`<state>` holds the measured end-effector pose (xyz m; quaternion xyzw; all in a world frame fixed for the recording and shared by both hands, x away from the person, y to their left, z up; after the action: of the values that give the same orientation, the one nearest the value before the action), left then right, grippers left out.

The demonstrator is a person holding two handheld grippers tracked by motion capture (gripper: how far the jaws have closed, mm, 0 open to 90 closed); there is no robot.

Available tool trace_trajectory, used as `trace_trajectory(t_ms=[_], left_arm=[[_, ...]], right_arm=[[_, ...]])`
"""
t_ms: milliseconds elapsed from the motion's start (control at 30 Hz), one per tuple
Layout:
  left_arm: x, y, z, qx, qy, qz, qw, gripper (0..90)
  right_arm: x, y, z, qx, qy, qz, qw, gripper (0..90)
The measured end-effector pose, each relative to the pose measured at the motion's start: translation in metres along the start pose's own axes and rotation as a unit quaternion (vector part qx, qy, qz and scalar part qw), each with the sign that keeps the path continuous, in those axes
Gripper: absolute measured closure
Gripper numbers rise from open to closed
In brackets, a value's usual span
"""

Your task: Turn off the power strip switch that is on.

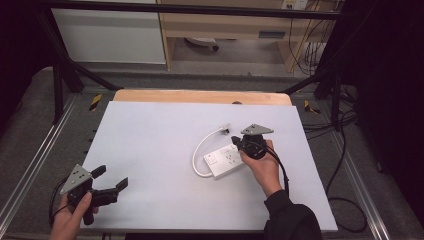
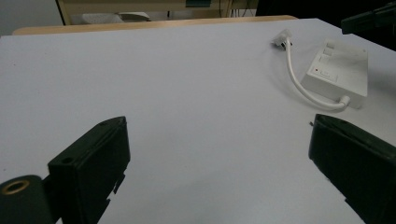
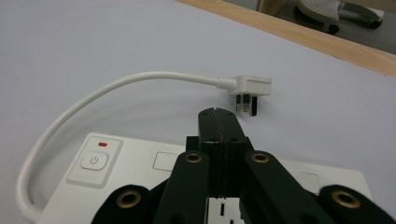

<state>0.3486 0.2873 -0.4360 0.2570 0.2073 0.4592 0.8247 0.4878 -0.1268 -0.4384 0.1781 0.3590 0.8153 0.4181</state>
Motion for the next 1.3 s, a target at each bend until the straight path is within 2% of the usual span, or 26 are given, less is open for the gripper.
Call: trace_trajectory(t_ms=[1300], left_arm=[[0.000,0.000,0.000,0.000,0.000,-0.001,1.0000,5.2]], right_arm=[[0.006,-0.019,-0.011,0.018,-0.004,0.011,0.9998,90.0]])
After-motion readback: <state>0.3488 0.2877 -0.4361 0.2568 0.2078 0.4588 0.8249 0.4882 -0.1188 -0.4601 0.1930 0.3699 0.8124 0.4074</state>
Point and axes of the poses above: each handheld gripper's, and its own axes: y roughly backward along the jaws, z roughly out of its top, x roughly to its left, the point moved 6 cm from there along -y, roughly forward along the jaws, and after that the axes turned 15 degrees about x, right-handed, at the moved point
